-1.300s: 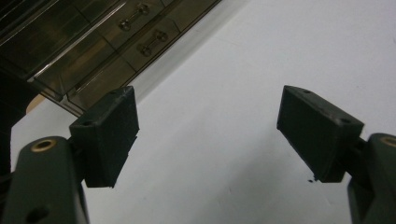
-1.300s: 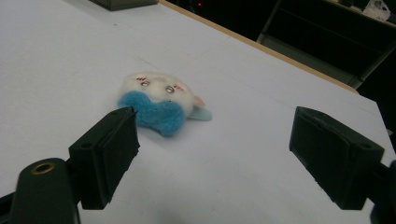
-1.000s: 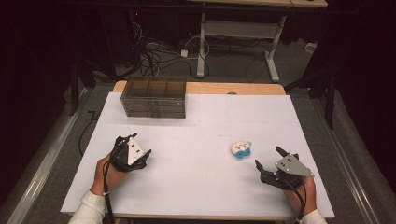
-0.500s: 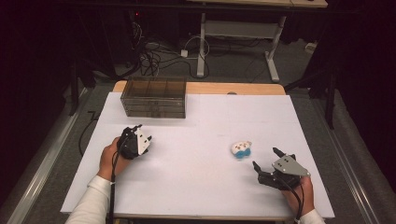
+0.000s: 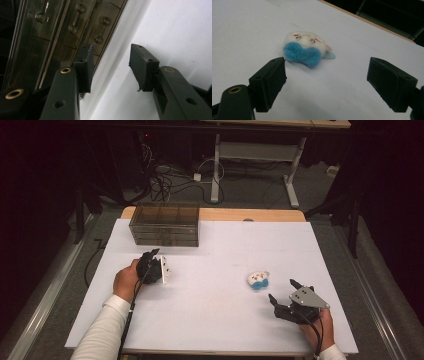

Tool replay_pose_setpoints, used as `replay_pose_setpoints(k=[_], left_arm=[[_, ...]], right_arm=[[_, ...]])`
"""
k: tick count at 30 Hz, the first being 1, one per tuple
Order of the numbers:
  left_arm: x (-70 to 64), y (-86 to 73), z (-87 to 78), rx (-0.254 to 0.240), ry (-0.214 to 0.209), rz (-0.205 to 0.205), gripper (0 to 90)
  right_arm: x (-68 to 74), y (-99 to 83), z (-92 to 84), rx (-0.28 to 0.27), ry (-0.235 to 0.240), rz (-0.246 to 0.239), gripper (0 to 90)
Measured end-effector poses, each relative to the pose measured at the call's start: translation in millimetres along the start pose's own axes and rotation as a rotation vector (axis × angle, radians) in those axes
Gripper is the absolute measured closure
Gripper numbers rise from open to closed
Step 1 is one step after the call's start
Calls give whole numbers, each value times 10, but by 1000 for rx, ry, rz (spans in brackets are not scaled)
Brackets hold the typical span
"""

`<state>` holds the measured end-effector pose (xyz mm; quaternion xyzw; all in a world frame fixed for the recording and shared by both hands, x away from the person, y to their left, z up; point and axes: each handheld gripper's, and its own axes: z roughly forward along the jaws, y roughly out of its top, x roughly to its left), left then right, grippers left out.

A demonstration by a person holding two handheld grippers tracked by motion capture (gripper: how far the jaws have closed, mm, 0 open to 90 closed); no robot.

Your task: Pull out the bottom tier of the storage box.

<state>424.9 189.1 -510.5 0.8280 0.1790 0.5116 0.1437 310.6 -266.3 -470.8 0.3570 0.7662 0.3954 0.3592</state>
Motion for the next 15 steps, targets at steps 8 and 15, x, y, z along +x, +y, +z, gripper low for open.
replay_pose_setpoints(k=[8, 15], left_arm=[[140, -129, -99, -4, -83, -171, 512], [222, -144, -152, 72, -118, -176, 468]], right_arm=[[27, 21, 28, -1, 9, 7, 161], [77, 187, 205, -41, 62, -25, 161]])
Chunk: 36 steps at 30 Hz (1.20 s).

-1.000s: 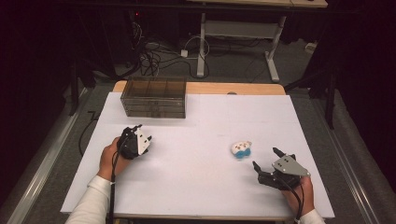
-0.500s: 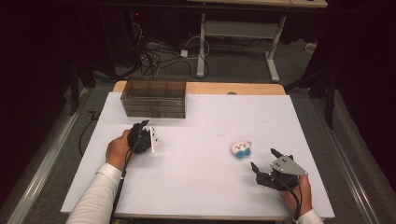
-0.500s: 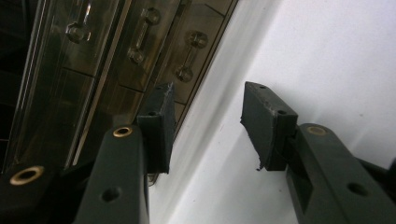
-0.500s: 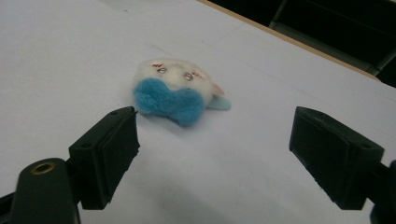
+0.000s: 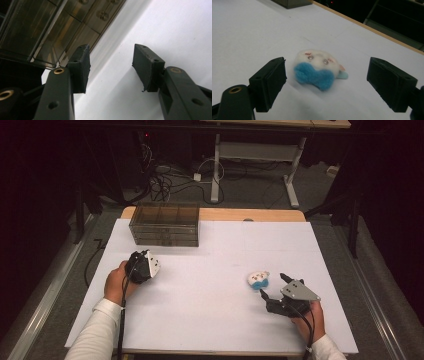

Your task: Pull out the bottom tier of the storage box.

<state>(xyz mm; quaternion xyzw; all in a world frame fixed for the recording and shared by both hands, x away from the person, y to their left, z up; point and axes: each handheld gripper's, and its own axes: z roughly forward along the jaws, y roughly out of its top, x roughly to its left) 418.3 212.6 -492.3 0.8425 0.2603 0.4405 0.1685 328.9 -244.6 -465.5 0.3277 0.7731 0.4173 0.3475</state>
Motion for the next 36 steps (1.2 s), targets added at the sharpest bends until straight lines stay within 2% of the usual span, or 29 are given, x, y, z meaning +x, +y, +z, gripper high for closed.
replay_pose_setpoints(k=[2, 3, 4, 5, 10, 14, 17, 19, 20, 21, 24, 26, 28, 36], left_arm=[[-2, 23, 28, 15, 3, 18, 468], [-12, 48, 53, 13, 23, 41, 468], [-12, 48, 53, 13, 23, 41, 469], [-39, 91, 113, 30, 40, 88, 474], [-44, 181, 241, 28, 63, 105, 510], [-43, 254, 355, 25, 89, 144, 512], [-64, 288, 416, 23, 126, 210, 521], [-100, 293, 475, 12, 163, 270, 542], [-100, 293, 475, 12, 163, 270, 555], [-123, 288, 514, 9, 189, 301, 569], [-134, 285, 547, 6, 203, 309, 595], [-148, 283, 573, 1, 212, 324, 643], [-165, 285, 598, -3, 242, 344, 650], [-197, 277, 642, -13, 263, 375, 727]], right_arm=[[7, 16, 31, -3, 8, -4, 162], [26, 37, 80, -5, 25, -14, 161], [36, 41, 95, -4, 30, -17, 161], [47, 42, 112, 0, 38, -26, 161], [43, 46, 106, -8, 39, -32, 161], [32, 43, 75, -11, 26, -22, 161], [37, 26, 56, -2, 23, -28, 161], [36, 14, 40, 0, 19, -27, 161], [36, 8, 29, 1, 13, -26, 162], [33, 1, 16, 2, 10, -26, 161], [30, -13, -3, 5, 5, -25, 161], [28, -40, -30, 15, -4, -16, 161], [33, -55, -48, 20, -8, -22, 161], [44, -108, -129, 34, -27, -21, 161]])
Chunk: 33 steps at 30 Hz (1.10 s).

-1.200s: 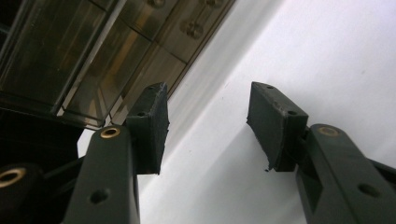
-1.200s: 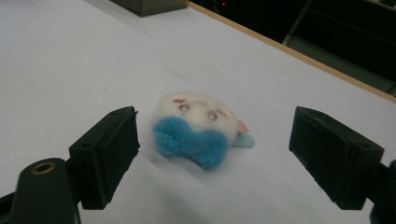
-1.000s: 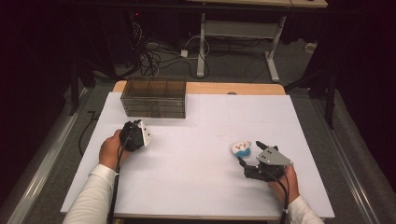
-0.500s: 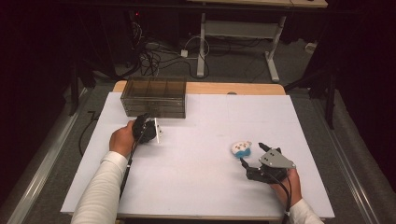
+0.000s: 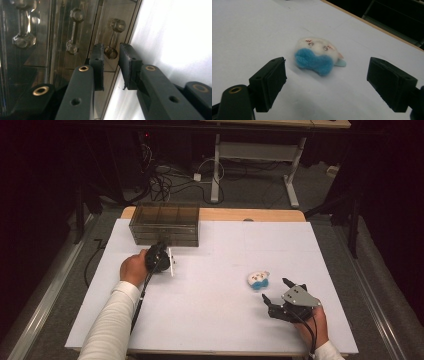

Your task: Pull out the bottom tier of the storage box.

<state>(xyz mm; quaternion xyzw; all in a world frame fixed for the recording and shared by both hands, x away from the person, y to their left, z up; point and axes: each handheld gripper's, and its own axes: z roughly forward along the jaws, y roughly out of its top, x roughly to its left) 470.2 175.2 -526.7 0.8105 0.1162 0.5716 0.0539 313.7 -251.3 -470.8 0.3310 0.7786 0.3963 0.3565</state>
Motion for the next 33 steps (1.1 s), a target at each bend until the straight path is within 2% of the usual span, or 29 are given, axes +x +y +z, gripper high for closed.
replay_pose_setpoints(k=[5, 12, 17, 33], left_arm=[[-17, 0, 5, -7, 20, 6, 751], [-42, 18, 0, 11, 43, 32, 763], [-39, 11, -31, 13, 33, 10, 768], [-60, -5, -108, 9, 28, -6, 768]], right_arm=[[0, -29, -45, 8, -13, 1, 161], [13, -60, -103, 15, -25, -3, 161], [5, -64, -118, 13, -30, -1, 161], [3, -67, -127, 13, -29, -4, 162]])
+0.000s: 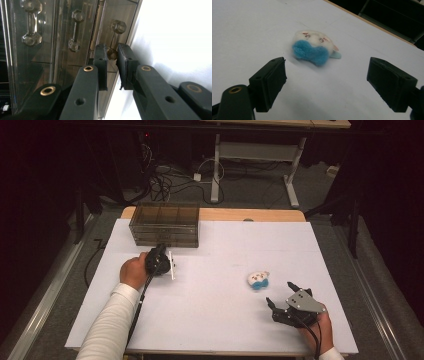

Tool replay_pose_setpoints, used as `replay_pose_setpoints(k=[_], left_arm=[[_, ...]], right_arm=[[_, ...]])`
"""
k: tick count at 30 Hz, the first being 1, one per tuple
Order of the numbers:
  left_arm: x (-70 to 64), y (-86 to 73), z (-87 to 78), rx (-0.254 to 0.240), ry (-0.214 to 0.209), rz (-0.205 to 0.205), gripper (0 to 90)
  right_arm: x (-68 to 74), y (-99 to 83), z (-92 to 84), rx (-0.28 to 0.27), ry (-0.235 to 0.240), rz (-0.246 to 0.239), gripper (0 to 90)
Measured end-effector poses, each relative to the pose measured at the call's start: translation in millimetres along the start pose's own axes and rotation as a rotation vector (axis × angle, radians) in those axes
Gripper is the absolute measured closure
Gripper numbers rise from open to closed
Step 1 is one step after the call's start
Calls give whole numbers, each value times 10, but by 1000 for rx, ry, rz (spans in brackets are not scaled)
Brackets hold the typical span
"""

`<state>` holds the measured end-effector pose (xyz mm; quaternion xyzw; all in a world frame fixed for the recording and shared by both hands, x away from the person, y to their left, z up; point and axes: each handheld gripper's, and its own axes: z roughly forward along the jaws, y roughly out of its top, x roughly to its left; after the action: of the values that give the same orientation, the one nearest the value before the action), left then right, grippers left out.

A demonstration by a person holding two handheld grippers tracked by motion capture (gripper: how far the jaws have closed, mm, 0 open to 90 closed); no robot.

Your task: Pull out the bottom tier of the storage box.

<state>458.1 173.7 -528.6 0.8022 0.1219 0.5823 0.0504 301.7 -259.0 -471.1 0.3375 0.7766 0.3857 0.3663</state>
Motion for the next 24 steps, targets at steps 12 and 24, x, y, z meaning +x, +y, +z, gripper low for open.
replay_pose_setpoints(k=[12, 24], left_arm=[[-19, -33, -136, -10, -24, -25, 762], [277, -134, -245, -94, -188, -353, 812]], right_arm=[[1, 1, -7, 1, 3, -2, 161], [10, 2, -5, 2, 8, -7, 161]])
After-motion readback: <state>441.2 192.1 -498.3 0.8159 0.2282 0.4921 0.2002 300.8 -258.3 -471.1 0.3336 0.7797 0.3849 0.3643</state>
